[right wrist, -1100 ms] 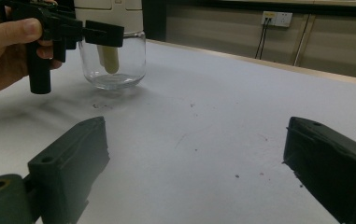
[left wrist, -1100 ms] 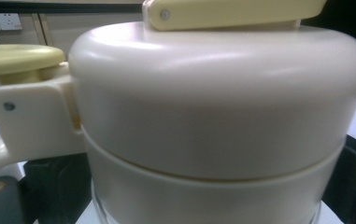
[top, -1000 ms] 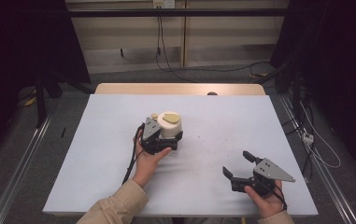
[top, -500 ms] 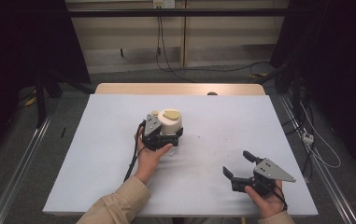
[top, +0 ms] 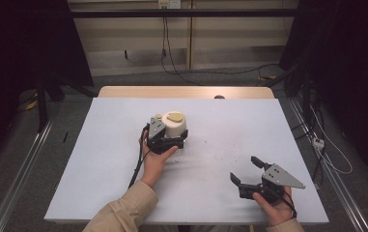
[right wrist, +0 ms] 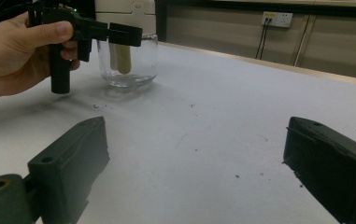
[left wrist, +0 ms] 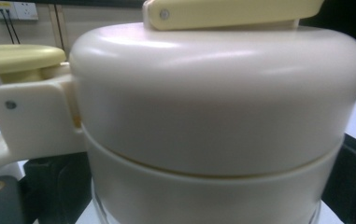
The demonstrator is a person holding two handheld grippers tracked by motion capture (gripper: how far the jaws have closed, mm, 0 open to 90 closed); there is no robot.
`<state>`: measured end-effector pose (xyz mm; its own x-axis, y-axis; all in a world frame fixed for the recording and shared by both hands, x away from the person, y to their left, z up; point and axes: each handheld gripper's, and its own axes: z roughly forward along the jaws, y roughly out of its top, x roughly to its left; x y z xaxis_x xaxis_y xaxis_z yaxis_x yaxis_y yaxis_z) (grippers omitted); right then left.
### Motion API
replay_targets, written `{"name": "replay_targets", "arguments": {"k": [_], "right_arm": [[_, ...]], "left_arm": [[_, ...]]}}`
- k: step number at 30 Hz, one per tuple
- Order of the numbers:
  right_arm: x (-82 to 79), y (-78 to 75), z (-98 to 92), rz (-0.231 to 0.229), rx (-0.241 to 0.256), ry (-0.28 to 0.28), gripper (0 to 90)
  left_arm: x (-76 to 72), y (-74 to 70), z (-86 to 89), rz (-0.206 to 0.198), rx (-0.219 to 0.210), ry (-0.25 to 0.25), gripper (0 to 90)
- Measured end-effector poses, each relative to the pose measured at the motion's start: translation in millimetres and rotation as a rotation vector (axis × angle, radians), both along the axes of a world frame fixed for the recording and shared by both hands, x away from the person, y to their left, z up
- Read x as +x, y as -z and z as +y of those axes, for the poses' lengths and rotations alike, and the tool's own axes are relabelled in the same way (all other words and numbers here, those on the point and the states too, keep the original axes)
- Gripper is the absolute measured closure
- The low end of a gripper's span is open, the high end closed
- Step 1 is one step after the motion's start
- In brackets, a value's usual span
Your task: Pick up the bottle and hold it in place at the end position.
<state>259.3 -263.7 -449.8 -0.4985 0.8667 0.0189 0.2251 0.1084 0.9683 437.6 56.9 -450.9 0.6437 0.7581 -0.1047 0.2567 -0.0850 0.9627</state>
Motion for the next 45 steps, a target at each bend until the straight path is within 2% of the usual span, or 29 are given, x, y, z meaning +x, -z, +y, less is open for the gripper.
{"name": "replay_targets", "arguments": {"k": [7,16,25,36,39,45], "right_arm": [[-0.2,-0.1,-0.7,-0.004,0.0,-0.003,5.9],[-0.2,0.0,0.0,-0.002,0.0,-0.005,5.9],[-0.3,0.0,0.1,0.0,0.0,-0.004,5.9],[-0.2,-0.1,0.3,-0.004,-0.001,-0.007,5.9],[-0.2,-0.1,0.2,-0.005,-0.001,-0.007,5.9],[0.0,0.0,0.7,-0.002,-0.002,-0.009,5.9]], "left_arm": [[4.1,-4.0,-6.7,-0.015,0.017,0.006,5.0],[7.1,1.6,-10.2,-0.004,0.018,-0.007,5.0],[8.2,-3.4,-21.9,-0.021,0.044,0.019,5.0],[8.7,4.5,-31.4,-0.005,0.05,0.031,5.0],[8.3,5.2,-32.9,-0.002,0.04,0.022,5.0],[7.4,6.5,-34.8,-0.01,0.06,0.033,5.1]]}}
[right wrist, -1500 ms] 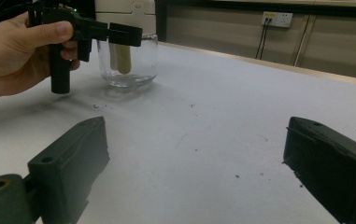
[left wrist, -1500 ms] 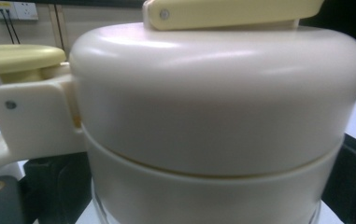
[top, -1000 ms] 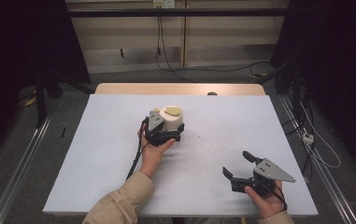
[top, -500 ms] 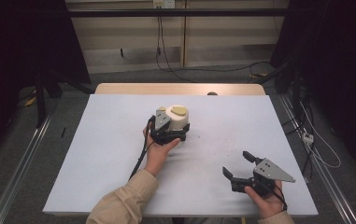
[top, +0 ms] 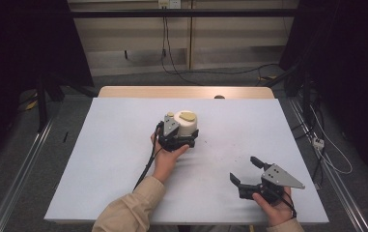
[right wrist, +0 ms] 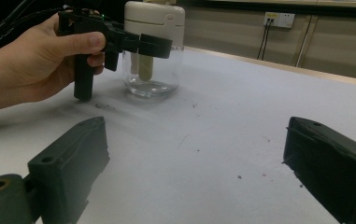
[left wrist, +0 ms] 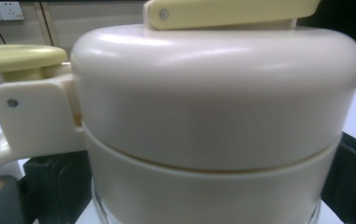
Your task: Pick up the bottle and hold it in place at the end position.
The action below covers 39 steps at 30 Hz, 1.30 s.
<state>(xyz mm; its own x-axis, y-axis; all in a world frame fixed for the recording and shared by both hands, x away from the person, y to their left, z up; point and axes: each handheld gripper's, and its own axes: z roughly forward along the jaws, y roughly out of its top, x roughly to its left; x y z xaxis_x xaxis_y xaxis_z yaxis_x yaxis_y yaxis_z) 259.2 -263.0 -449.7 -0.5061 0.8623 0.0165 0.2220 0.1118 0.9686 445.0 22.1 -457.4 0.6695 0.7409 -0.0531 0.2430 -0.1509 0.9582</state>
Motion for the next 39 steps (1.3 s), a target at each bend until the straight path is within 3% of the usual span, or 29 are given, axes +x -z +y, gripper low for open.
{"name": "replay_targets", "arguments": {"k": [17,22,30,35,39], "right_arm": [[-0.1,0.0,0.0,0.001,-0.001,0.001,5.9],[-0.1,0.0,-0.1,0.001,-0.001,0.001,5.9],[-0.4,0.0,-0.5,0.002,-0.003,0.004,5.9],[-0.5,-0.1,-0.6,0.002,-0.004,0.003,5.9],[-0.2,0.3,-0.5,0.009,-0.003,0.0,5.8]], "left_arm": [[-1.5,0.9,-2.1,-0.02,0.012,0.002,5.0],[-2.7,0.9,-2.4,-0.032,0.033,0.01,5.0],[-4.2,2.8,-0.6,-0.024,0.02,0.012,4.8],[-5.8,2.9,-1.3,-0.037,0.034,0.01,4.8],[-4.7,3.2,0.3,-0.02,0.015,0.012,4.7]]}}
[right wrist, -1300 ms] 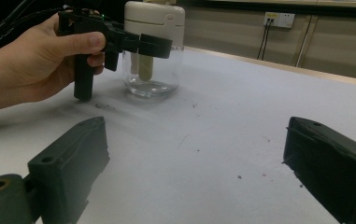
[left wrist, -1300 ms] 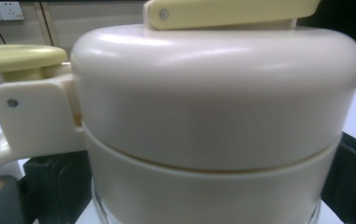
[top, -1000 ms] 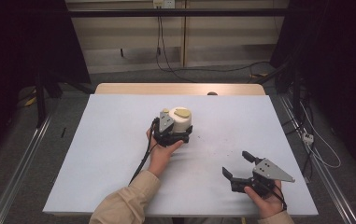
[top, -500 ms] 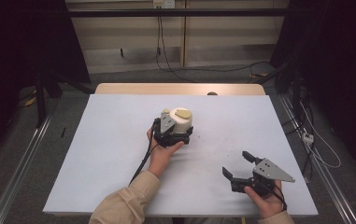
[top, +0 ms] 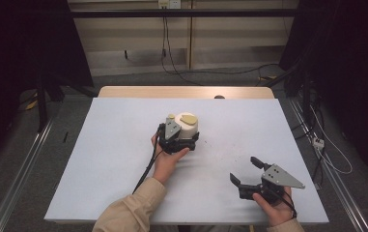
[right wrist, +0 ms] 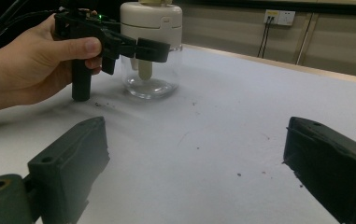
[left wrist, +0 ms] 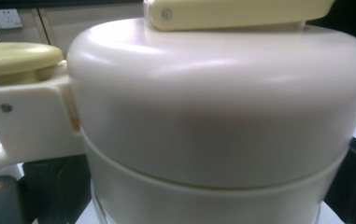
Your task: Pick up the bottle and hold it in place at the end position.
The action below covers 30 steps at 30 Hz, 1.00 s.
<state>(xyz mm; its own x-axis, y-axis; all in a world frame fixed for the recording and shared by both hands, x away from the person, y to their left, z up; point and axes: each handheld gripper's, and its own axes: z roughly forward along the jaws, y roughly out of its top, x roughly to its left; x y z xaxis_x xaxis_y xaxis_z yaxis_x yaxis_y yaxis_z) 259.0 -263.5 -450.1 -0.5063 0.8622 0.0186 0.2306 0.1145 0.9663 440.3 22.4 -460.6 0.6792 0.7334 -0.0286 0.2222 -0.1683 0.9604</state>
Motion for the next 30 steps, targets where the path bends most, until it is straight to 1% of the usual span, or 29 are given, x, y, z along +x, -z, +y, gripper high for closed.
{"name": "replay_targets", "arguments": {"k": [2,4,5,8,11,13,16,19,21,24,27,30], "right_arm": [[0.7,0.1,0.7,0.002,0.001,-0.002,5.7],[1.9,-0.3,1.6,0.004,0.002,-0.004,5.5],[2.6,-0.3,2.3,0.006,0.002,-0.004,5.4],[5.6,-1.0,5.5,0.013,-0.004,-0.007,5.1],[8.5,-1.9,9.5,0.015,-0.005,-0.011,5.1],[10.0,-2.6,11.9,0.016,-0.005,-0.016,5.0],[12.5,-3.6,15.3,0.019,-0.007,-0.023,5.1],[15.6,-5.5,17.7,0.022,-0.01,-0.031,5.0],[18.0,-7.0,19.1,0.036,-0.009,-0.031,5.0],[21.1,-8.7,20.7,0.041,-0.011,-0.038,5.0],[24.5,-10.7,21.2,0.049,-0.01,-0.041,4.9],[28.4,-12.4,21.6,0.058,-0.008,-0.04,4.9]], "left_arm": [[0.6,-0.2,1.2,0.003,0.004,0.002,4.7],[-0.2,0.0,0.5,0.008,-0.001,0.001,4.6],[-0.2,-0.1,0.8,0.0,0.008,0.004,4.6],[-1.1,-0.2,0.5,0.001,0.011,0.005,4.6],[-1.0,-0.2,1.2,0.014,0.003,0.005,4.6],[-1.0,-0.5,2.7,0.019,0.013,0.008,4.5],[-1.9,-0.7,3.6,0.034,0.009,0.004,4.5],[-2.3,-0.8,3.4,0.032,0.013,0.003,4.5],[-2.5,-0.9,3.5,0.033,0.013,0.002,4.4],[-3.5,-1.2,3.3,0.032,0.016,-0.002,4.4],[-4.3,-1.7,4.0,0.031,0.028,-0.001,4.4],[-4.7,-2.2,4.2,0.039,0.029,0.0,4.4]]}}
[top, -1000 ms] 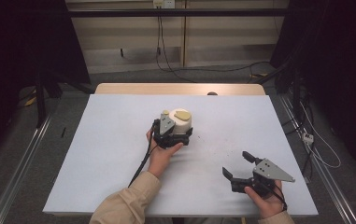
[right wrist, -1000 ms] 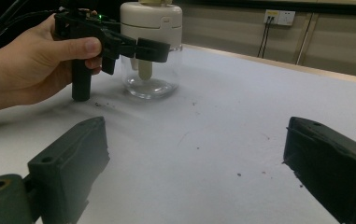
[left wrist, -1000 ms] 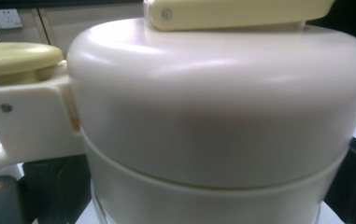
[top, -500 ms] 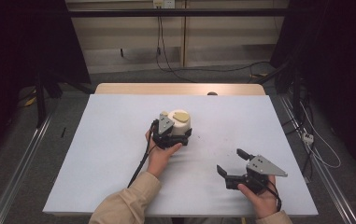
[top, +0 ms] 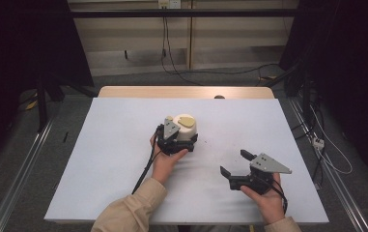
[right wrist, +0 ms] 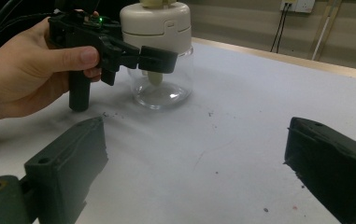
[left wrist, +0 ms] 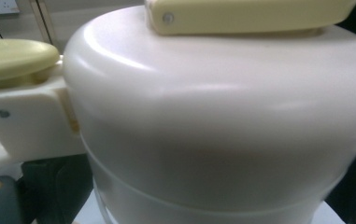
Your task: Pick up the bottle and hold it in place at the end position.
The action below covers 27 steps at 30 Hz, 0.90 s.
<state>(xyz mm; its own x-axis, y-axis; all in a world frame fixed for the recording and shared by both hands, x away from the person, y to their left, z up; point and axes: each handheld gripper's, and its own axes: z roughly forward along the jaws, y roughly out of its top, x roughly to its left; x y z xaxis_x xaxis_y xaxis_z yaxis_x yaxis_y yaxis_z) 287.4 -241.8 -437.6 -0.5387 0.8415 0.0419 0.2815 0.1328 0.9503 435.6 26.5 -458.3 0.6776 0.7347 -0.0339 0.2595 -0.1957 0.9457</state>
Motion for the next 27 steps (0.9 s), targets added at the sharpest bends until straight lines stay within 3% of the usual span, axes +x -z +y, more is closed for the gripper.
{"name": "replay_targets", "arguments": {"k": [12,27], "right_arm": [[23.5,-5.6,16.5,0.037,0.015,-0.018,4.0],[53.4,-22.0,33.5,0.068,0.04,-0.022,9.8]], "left_arm": [[0.1,0.5,2.8,0.025,-0.004,0.014,3.9],[-1.8,0.0,2.9,0.021,0.011,0.01,4.5]]}}
